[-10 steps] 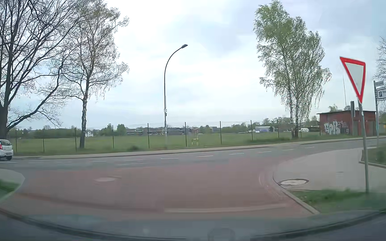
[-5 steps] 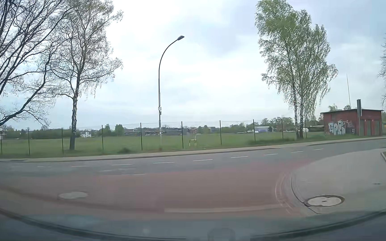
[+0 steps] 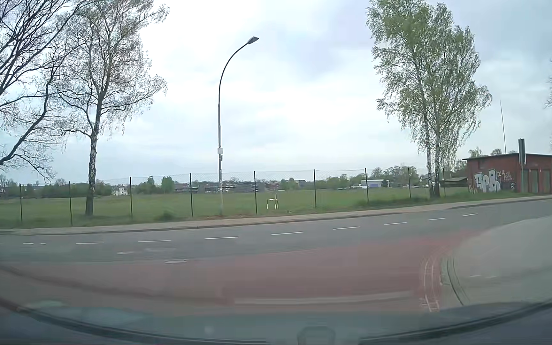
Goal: Follow the waypoints while adhering to traffic rules and regulations
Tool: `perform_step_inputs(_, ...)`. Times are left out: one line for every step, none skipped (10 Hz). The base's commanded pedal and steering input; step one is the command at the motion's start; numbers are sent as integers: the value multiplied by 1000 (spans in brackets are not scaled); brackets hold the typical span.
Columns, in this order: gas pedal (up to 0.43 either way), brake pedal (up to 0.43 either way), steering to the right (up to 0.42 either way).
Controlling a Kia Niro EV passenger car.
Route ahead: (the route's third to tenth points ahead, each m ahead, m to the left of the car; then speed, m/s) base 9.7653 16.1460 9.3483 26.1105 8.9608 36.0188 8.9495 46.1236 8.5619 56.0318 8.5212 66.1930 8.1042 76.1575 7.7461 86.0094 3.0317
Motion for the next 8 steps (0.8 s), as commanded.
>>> perform_step_inputs(0,152,32)
perform_step_inputs(0,152,36)
perform_step_inputs(0,152,40)
perform_step_inputs(0,152,42)
perform_step_inputs(0,140,42)
perform_step_inputs(0,128,42)
perform_step_inputs(0,128,42)
perform_step_inputs(0,128,42)
